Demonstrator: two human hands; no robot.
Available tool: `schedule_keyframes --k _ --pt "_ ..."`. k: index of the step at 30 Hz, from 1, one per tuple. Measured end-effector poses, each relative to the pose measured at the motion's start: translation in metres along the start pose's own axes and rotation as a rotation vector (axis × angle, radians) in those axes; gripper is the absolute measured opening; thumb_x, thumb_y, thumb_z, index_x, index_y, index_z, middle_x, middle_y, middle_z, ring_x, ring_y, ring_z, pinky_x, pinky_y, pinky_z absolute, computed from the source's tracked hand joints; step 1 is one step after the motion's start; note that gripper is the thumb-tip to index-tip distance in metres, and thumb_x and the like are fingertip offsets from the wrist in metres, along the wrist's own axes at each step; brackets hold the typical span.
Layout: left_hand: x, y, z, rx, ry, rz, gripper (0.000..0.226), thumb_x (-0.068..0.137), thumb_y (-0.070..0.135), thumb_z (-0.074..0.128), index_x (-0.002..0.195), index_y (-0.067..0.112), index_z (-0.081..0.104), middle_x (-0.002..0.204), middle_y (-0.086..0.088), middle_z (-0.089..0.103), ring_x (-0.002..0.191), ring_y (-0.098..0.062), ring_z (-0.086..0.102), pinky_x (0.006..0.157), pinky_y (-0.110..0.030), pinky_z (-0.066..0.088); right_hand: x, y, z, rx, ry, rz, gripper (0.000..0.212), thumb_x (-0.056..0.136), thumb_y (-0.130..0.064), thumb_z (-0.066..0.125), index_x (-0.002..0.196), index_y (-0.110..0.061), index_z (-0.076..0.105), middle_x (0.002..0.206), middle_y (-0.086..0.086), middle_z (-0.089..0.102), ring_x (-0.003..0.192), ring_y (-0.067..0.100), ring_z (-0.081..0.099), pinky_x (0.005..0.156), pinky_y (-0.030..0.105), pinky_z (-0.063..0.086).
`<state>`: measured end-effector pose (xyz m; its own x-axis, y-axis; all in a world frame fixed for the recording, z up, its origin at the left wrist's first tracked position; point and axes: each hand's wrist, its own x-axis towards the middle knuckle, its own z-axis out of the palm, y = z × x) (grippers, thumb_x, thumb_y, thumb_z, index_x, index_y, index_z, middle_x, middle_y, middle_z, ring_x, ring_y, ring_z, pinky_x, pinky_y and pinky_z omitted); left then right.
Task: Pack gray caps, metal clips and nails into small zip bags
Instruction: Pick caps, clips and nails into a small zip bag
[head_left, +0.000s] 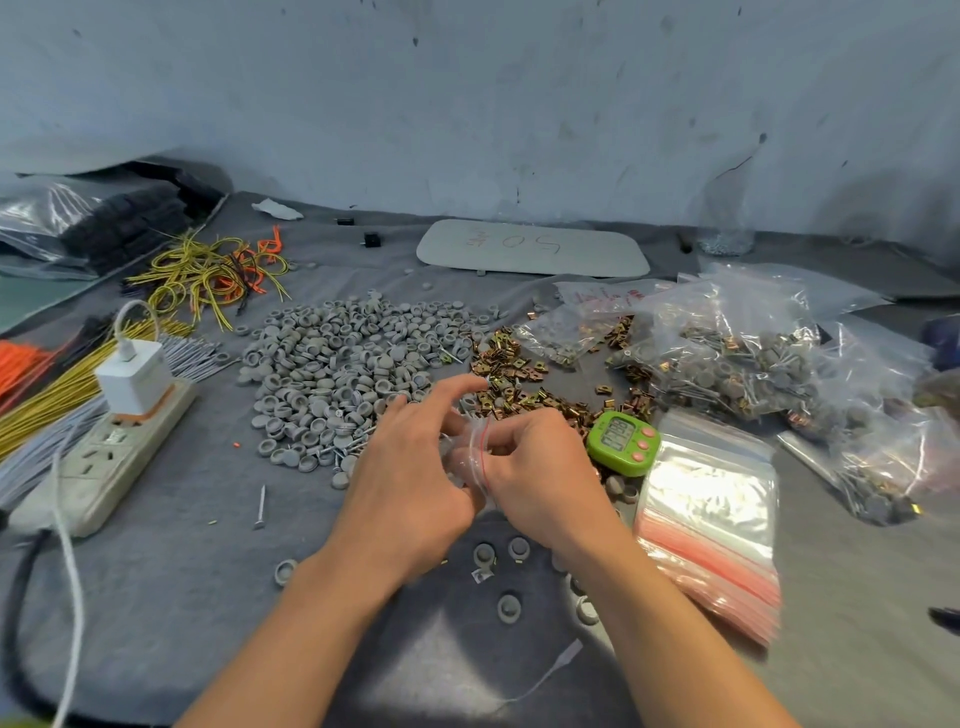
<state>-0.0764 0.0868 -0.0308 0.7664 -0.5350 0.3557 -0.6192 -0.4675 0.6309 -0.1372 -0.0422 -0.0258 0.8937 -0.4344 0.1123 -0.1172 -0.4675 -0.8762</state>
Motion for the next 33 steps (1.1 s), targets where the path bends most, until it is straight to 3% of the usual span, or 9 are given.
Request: schedule_keyframes --k 5,7,10,13,18,23,26,30,33 --pt "0.003 -0.008 0.003 -0.029 0.071 -0.056 0.091 0.069 0.018 0.084 0.135 0.06 0.038 0.107 0.02 0.063 0.097 -0.003 0.061 0.083 -0.027 0.05 0.001 -0.005 -0.02 0.095 0.142 0.029 0.02 0.09 -0.021 0.072 0.076 -0.032 0.082 0.061 -0.017 0.071 0.047 0.007 0.055 0.047 0.023 0.044" --pt "0.005 -0.011 0.001 -0.048 0.113 -0.078 0.09 0.07 0.025 0.087 0.137 0.059 0.037 0.104 0.022 0.065 0.09 0.001 0.061 0.072 -0.017 0.043 0.002 -0.001 -0.03 -0.135 0.273 0.031 0.016 0.089 -0.024 0.07 0.081 -0.031 0.082 0.065 -0.016 0.073 0.058 0.008 0.065 0.056 0.024 0.053" --pt "0.004 -0.01 -0.003 -0.037 0.154 -0.09 0.093 0.071 0.025 0.087 0.137 0.062 0.032 0.101 0.024 0.067 0.086 0.002 0.062 0.067 -0.017 0.04 -0.002 0.003 -0.034 -0.715 0.114 0.073 0.015 0.092 -0.03 0.067 0.103 -0.029 0.077 0.098 0.0 0.076 0.098 0.025 0.068 0.086 0.037 0.051" --pt "0.002 -0.006 -0.004 -0.03 0.151 -0.09 0.092 0.072 0.026 0.086 0.135 0.064 0.031 0.102 0.023 0.067 0.087 -0.003 0.064 0.069 -0.026 0.042 -0.004 0.001 -0.025 -0.855 -0.002 0.071 0.017 0.092 -0.028 0.065 0.109 -0.025 0.07 0.111 0.003 0.068 0.108 0.032 0.061 0.089 0.04 0.041" --pt "0.001 -0.003 -0.003 -0.036 0.125 -0.094 0.094 0.072 0.028 0.086 0.136 0.066 0.028 0.105 0.023 0.067 0.085 -0.006 0.064 0.072 -0.028 0.044 -0.005 -0.001 -0.028 -0.705 -0.092 0.161 0.024 0.081 -0.001 0.058 0.093 -0.022 0.062 0.095 0.007 0.067 0.091 0.032 0.064 0.071 0.033 0.047" --pt "0.001 -0.004 -0.004 -0.039 0.118 -0.108 0.095 0.072 0.027 0.086 0.138 0.065 0.028 0.105 0.024 0.067 0.089 -0.007 0.065 0.076 -0.032 0.044 -0.007 -0.004 -0.029 -0.594 0.035 0.136 0.06 0.074 0.015 0.053 0.114 -0.023 0.076 0.112 0.005 0.074 0.108 0.028 0.068 0.082 0.034 0.053" --pt "0.002 -0.004 -0.003 -0.026 0.107 -0.11 0.098 0.071 0.023 0.085 0.138 0.065 0.027 0.107 0.022 0.067 0.079 -0.008 0.063 0.072 -0.029 0.046 -0.004 0.001 -0.03 -0.535 0.118 0.101 0.048 0.088 0.007 0.056 0.119 -0.024 0.077 0.118 0.001 0.073 0.11 0.023 0.066 0.088 0.029 0.051" --pt "0.002 -0.004 -0.001 -0.024 0.113 -0.112 0.094 0.072 0.023 0.082 0.137 0.064 0.03 0.106 0.022 0.066 0.084 -0.001 0.062 0.069 -0.019 0.039 -0.001 0.007 -0.032 -0.285 0.182 0.073 0.024 0.098 -0.013 0.06 0.096 -0.026 0.081 0.064 -0.016 0.065 0.057 0.002 0.055 0.053 0.015 0.039" --pt "0.002 -0.004 -0.001 -0.024 0.106 -0.12 0.093 0.073 0.023 0.083 0.139 0.062 0.031 0.108 0.022 0.064 0.091 -0.003 0.059 0.076 -0.027 0.039 -0.004 0.007 -0.035 -0.031 0.136 0.088 0.014 0.091 -0.016 0.071 0.082 -0.024 0.079 0.058 -0.005 0.071 0.054 0.013 0.068 0.058 0.026 0.057"
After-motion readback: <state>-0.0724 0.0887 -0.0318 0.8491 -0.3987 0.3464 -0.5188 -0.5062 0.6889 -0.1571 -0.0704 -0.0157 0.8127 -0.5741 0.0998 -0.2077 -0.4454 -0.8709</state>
